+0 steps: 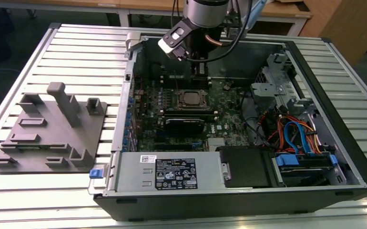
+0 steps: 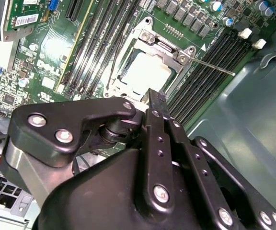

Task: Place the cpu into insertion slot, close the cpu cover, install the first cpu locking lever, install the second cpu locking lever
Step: 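Install the first cpu locking lever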

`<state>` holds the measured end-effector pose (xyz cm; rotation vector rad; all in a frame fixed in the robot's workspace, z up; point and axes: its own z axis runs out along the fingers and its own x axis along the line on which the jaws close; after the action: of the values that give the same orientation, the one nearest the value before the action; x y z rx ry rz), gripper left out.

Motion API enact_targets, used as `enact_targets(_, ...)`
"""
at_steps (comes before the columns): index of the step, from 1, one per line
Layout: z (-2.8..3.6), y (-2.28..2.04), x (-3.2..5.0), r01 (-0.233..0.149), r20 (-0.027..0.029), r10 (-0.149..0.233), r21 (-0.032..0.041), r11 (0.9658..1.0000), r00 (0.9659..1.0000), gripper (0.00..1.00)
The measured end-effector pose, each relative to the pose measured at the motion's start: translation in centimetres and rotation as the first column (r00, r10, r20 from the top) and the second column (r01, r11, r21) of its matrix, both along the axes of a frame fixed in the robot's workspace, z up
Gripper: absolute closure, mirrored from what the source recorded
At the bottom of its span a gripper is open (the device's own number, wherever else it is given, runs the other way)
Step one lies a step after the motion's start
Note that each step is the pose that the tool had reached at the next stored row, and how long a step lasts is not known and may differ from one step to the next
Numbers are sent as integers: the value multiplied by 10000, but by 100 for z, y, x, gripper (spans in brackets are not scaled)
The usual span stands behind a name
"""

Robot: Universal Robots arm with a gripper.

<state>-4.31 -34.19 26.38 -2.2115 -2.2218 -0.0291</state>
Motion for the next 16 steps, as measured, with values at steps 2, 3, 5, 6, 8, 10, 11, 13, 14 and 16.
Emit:
enact_targets(2, 0, 0, 0, -35, 0, 35, -1, 10000, 10000, 90)
enact_targets(3, 0, 0, 0, -90, 0, 90, 0, 10000, 10000, 90)
enact_targets(5, 0, 0, 0, -293, 0, 293, -1, 9996, 9996, 90)
enact_targets(6, 0, 0, 0, -415, 0, 415, -1, 9991, 9991, 90)
enact_targets(8, 1, 0, 0, -669, 0, 669, -2, 9978, 9978, 90)
enact_targets(10, 0, 0, 0, -928, 0, 928, -1, 9957, 9957, 90)
enact_targets(11, 0, 0, 0, -1049, 0, 1049, 0, 9945, 9945, 90)
enact_targets(13, 0, 0, 0, -1285, 0, 1285, -1, 9917, 9917, 90)
enact_targets(14, 0, 0, 0, -1396, 0, 1396, -1, 9902, 9902, 90)
enact_targets(16, 0, 0, 0, -1605, 1, 1605, -1, 9870, 9870, 90)
